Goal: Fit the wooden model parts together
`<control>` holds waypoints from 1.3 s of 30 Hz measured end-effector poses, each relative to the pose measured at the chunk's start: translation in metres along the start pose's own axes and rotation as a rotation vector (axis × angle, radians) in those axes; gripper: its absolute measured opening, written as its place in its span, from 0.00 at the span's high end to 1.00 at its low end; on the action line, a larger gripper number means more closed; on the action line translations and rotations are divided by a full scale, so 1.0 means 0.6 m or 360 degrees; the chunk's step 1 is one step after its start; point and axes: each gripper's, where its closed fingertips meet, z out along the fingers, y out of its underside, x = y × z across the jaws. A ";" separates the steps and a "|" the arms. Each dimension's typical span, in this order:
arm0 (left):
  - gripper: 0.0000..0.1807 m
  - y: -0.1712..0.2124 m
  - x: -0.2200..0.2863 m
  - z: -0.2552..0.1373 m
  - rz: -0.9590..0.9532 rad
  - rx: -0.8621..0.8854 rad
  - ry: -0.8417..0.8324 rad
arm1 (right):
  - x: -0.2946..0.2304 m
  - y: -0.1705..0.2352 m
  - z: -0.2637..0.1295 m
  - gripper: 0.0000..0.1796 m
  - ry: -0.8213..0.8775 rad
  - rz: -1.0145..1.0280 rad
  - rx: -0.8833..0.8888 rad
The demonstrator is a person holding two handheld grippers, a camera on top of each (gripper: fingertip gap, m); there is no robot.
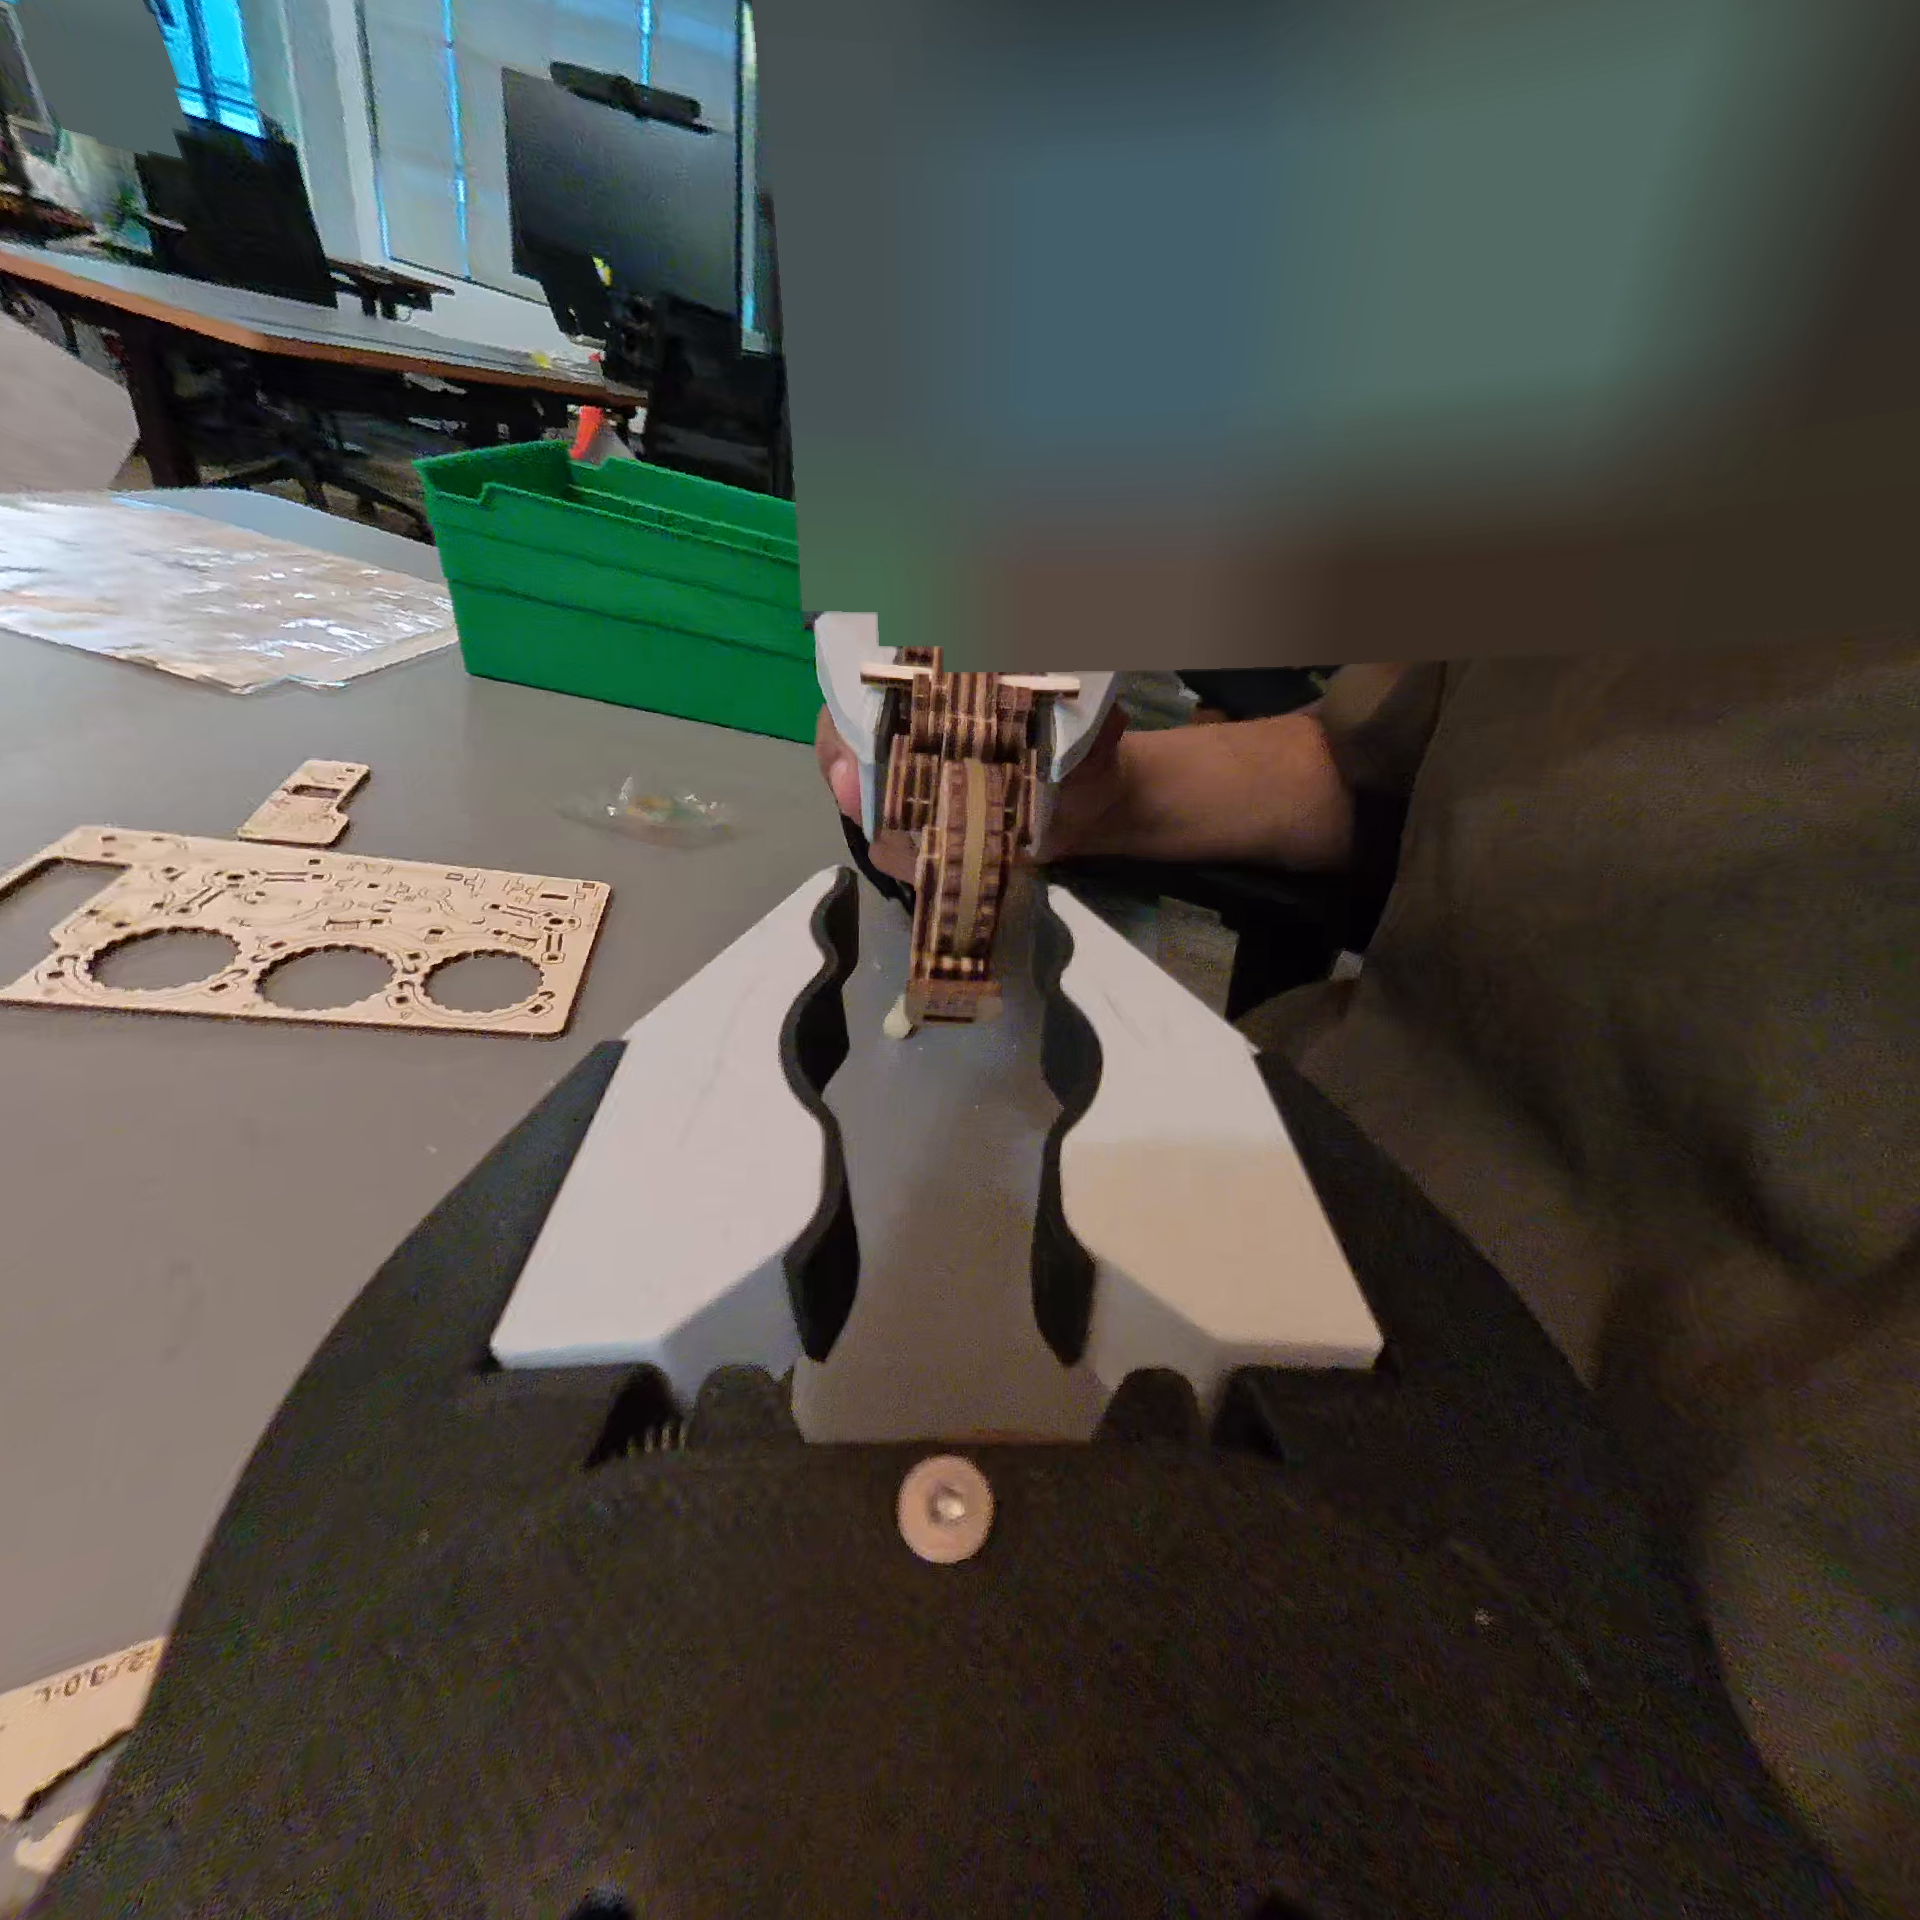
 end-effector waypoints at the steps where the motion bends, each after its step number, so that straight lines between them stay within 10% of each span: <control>1: 0.82 0.002 0.003 0.001 0.0038 -0.0009 0.0001 | -0.003 0.001 0.001 0.85 0.0014 -0.0068 -0.0018; 11: 0.85 -0.016 0.009 -0.007 0.0312 0.0070 -0.0061 | -0.014 -0.010 -0.004 0.85 0.0143 -0.0523 -0.0058; 39: 0.93 -0.008 0.010 -0.002 0.0224 0.0028 -0.0007 | -0.013 0.008 -0.001 0.85 0.0048 -0.0360 -0.0081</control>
